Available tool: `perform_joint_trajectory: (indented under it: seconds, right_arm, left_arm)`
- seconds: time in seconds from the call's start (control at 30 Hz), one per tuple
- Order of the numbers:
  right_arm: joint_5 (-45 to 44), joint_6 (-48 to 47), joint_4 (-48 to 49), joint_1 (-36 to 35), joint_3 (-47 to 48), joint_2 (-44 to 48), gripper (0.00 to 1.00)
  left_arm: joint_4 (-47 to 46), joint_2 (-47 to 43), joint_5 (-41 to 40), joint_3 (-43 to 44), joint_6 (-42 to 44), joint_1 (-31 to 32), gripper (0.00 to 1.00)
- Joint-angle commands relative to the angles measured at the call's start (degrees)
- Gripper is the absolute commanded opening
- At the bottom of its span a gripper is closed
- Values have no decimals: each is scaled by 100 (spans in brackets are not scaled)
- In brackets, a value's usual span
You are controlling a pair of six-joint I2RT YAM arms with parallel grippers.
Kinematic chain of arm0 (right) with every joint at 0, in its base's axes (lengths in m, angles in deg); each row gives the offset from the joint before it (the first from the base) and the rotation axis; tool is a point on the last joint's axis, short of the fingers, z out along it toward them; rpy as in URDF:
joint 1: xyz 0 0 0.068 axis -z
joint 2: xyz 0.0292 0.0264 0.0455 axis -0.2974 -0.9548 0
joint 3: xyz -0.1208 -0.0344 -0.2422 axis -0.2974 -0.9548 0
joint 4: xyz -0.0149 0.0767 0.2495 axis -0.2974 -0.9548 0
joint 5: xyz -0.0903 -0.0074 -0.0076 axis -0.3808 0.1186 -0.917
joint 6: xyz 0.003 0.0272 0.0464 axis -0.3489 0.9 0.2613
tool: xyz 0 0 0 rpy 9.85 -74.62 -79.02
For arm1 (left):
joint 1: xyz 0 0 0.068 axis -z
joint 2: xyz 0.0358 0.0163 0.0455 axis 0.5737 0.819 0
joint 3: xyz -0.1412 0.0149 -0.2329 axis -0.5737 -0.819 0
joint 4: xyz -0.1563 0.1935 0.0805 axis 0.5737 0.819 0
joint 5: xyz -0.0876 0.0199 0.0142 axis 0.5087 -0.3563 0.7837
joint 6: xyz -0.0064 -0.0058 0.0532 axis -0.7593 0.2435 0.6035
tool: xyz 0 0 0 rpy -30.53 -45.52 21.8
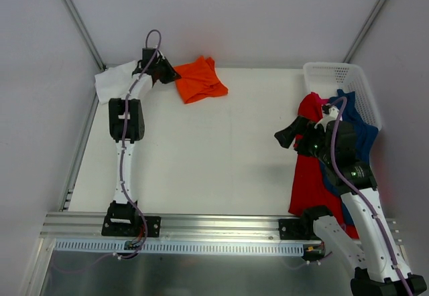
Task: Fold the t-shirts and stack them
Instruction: Neatly place the folded tshirt to the corner
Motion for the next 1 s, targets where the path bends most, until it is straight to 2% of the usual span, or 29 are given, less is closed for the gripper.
perform_joint_trajectory:
  seconds: [0.0, 0.17, 0.3, 0.47, 0.7, 0.97]
  right_arm:
    - [197, 58, 322, 18, -71, 101, 100]
    - [398, 206, 612, 18, -422, 136, 100]
    - [478, 286, 876, 18, -642, 110, 100]
    - [539, 383, 1087, 36, -888, 110, 99]
    - [557, 506, 1403, 36, -1293, 197, 99]
    - [592, 629, 1632, 36, -1741, 233, 99]
  left_arm:
    - [241, -737, 730, -23, 1148, -223, 0]
    - [434, -1062, 933, -119, 1281, -515, 0]
    - [732, -1422, 801, -181, 1912, -699, 0]
    - [1014, -1721, 678, -199, 2256, -936, 0]
    - [1173, -1915, -59, -102, 2485, -1454, 0]
    - [1155, -1555, -1044, 451, 2477, -1938, 0]
